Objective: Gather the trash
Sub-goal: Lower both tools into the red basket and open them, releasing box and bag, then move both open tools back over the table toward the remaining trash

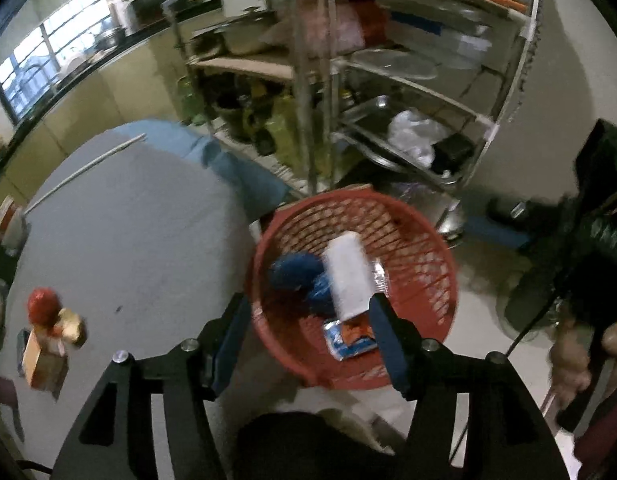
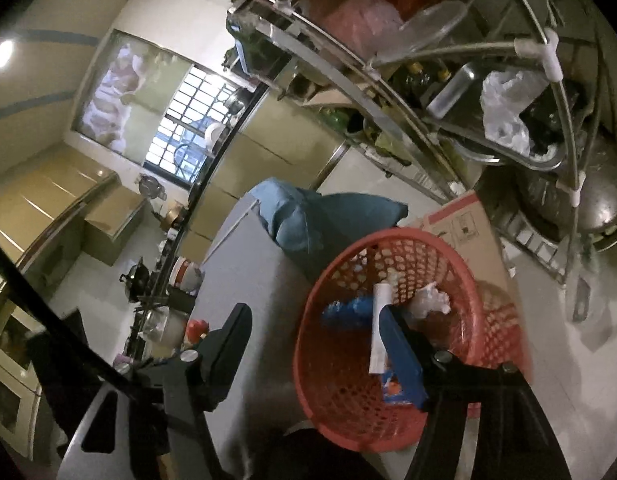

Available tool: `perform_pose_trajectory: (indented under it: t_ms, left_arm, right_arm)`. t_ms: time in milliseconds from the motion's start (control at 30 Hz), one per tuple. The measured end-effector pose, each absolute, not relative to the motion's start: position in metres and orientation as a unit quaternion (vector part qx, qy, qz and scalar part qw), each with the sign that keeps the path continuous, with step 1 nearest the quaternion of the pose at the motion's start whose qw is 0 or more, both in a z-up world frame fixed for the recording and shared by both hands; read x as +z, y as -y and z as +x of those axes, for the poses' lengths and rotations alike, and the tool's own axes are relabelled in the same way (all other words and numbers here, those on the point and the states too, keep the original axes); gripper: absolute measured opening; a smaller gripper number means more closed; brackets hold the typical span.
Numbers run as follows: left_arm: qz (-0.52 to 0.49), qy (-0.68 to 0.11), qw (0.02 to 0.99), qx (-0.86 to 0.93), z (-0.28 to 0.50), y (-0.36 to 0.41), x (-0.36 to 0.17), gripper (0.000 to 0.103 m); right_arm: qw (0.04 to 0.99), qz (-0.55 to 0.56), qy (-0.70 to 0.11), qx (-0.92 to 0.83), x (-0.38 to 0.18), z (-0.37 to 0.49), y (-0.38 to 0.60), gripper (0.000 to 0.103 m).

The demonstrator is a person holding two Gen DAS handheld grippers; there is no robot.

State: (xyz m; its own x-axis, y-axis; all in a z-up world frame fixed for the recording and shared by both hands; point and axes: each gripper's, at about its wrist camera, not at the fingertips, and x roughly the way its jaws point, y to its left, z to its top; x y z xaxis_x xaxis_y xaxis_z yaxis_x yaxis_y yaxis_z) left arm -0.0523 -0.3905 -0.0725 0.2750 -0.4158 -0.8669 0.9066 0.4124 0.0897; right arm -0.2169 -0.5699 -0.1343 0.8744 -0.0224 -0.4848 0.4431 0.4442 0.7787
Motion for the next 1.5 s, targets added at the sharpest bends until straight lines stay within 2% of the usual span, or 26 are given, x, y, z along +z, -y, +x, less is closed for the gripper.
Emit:
perform_pose_trajectory:
  t_ms: [233, 600, 800, 1033, 1300, 1500]
  left_arm:
    - [0.293, -0.41, 0.776, -0.38, -0.027, 0.341, -0.064, 0.063]
    - [0.249, -0.355, 0.847, -0.308, -0.013, 0.26, -0.018, 0.065]
    - [0.224, -0.343, 0.865, -0.288, -0.006, 0.222, -0.003, 0.065]
    - [0.191, -0.337, 0.882, -0.267, 0.003, 0.183, 0.009, 0.066]
    - [0.159, -0.353, 0.891, -0.238, 0.023, 0.131, 0.001, 0.066]
    - [0.132, -0.402, 0.89, -0.168, 0.053, 0.07, -0.031, 0.066]
  right_arm:
    - [0.843, 0.481, -0.204, -0.128, -0.115, -0.205, 0.552, 0.07]
    - [0.888, 0.391, -0.226, -0.087, -0.07, -0.161, 0.483, 0.07]
    - [0.901, 0.358, -0.235, -0.065, -0.051, -0.14, 0.446, 0.063]
    - [0.912, 0.324, -0.251, -0.033, -0.033, -0.116, 0.401, 0.063]
    - [0.915, 0.298, -0.271, -0.007, -0.024, -0.095, 0.361, 0.063]
    - [0.909, 0.29, -0.3, 0.009, -0.032, -0.074, 0.342, 0.063]
